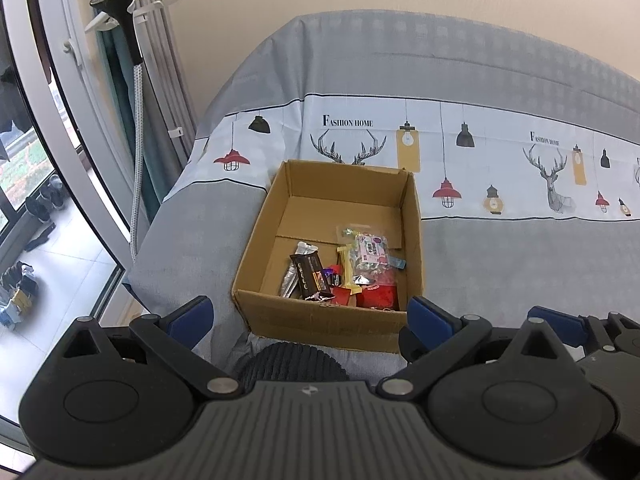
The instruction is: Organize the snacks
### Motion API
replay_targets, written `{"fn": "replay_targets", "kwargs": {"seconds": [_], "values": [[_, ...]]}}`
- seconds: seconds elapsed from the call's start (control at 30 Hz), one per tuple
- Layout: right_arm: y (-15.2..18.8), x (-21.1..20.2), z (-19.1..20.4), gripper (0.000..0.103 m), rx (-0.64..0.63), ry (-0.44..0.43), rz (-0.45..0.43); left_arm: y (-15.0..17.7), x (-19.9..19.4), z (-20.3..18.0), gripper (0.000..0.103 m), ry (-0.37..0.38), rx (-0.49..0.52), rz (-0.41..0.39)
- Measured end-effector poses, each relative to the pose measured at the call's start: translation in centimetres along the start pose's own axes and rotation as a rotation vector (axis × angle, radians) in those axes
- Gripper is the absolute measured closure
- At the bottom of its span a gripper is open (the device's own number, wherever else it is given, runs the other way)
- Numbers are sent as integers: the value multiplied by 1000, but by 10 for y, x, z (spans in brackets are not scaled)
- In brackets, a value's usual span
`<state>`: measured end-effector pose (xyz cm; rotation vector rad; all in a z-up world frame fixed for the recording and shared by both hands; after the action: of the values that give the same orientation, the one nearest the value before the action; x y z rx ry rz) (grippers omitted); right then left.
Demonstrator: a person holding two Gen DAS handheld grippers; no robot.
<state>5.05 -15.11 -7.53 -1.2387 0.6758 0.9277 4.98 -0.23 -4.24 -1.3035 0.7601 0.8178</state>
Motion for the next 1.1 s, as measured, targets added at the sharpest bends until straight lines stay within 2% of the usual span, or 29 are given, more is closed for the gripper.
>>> {"fn": "replay_targets", "kwargs": {"seconds": [1.1], "values": [[4,-1,-4,1,-8,-20,-1,5,-1,-1,0,-5,0,0]]}}
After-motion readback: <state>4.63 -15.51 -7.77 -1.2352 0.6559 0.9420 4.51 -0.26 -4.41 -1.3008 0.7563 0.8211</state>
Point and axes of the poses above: each gripper's, at about its wrist camera, not at the fingertips, and x roughly the way its jaws point, z to its left, y to its underside, the point moved 2 cm from there along x, roughly the way its jaws point, and after that the axes turned 15 degrees about z, right-handed, at the moved point
